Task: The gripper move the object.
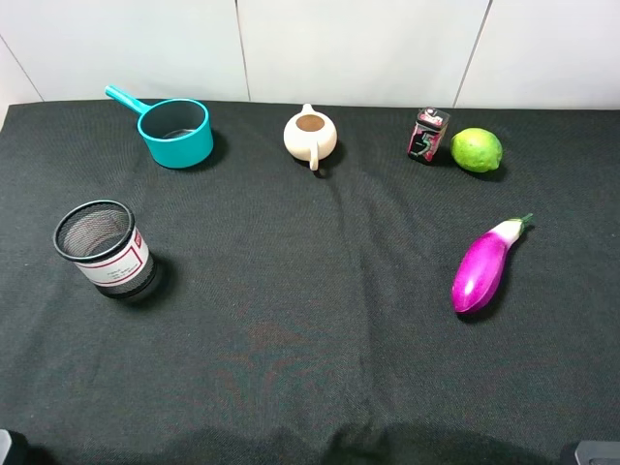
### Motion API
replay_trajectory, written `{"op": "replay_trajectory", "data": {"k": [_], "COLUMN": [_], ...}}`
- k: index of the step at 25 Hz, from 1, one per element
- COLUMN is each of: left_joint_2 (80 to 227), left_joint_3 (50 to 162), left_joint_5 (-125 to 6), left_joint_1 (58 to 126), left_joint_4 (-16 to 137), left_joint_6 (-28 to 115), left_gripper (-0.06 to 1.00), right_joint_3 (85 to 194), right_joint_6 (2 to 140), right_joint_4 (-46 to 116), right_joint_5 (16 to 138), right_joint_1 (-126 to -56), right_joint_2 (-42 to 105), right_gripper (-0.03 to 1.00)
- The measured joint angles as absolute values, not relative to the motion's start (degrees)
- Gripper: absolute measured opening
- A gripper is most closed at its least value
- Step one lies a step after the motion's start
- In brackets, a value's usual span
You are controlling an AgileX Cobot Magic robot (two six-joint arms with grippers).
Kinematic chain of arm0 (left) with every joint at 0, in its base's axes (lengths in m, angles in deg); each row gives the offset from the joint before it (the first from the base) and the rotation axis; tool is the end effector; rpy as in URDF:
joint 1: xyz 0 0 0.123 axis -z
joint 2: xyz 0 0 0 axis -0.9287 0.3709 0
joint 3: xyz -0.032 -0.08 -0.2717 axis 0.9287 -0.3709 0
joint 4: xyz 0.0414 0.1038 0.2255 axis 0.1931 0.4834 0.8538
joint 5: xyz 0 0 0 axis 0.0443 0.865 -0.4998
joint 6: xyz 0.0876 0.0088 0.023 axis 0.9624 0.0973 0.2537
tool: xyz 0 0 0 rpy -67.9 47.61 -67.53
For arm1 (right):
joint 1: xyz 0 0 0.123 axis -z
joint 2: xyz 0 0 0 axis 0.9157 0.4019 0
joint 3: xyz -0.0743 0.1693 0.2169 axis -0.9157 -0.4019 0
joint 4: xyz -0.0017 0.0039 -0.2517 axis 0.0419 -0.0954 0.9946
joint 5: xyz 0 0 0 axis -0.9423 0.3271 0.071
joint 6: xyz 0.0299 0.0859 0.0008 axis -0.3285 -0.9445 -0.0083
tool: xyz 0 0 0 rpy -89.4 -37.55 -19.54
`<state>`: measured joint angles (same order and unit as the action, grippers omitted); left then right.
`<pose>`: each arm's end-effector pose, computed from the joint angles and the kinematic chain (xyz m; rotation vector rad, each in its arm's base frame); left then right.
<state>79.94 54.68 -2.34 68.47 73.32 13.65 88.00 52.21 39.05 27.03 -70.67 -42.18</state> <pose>-0.0047 -0.0005 0.2744 0.0859 2.0505 0.0375 -0.0056 0.0050 0.2806 -0.1456 1.9987 0.0878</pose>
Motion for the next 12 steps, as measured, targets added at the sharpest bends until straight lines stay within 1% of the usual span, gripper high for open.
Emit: {"op": "replay_trajectory", "data": {"k": [6,12], "left_joint_2": [79.9,79.9], "left_joint_3": [54.7,54.7], "left_joint_5": [-2.3,-2.3], "left_joint_1": [68.5,68.5], "left_joint_4": [73.3,73.3], "left_joint_6": [13.7,13.7], "left_gripper": [0.98,0.98], "right_joint_3": [88.0,88.0], "right_joint_6": [48.4,47.8], "right_joint_4": [42.0,42.5], "right_joint_5": [27.0,27.0], "right_joint_1": [-70.7,-70.7], "right_joint_2": [-42.2,-42.2], "right_gripper": [0.69,0.69]}}
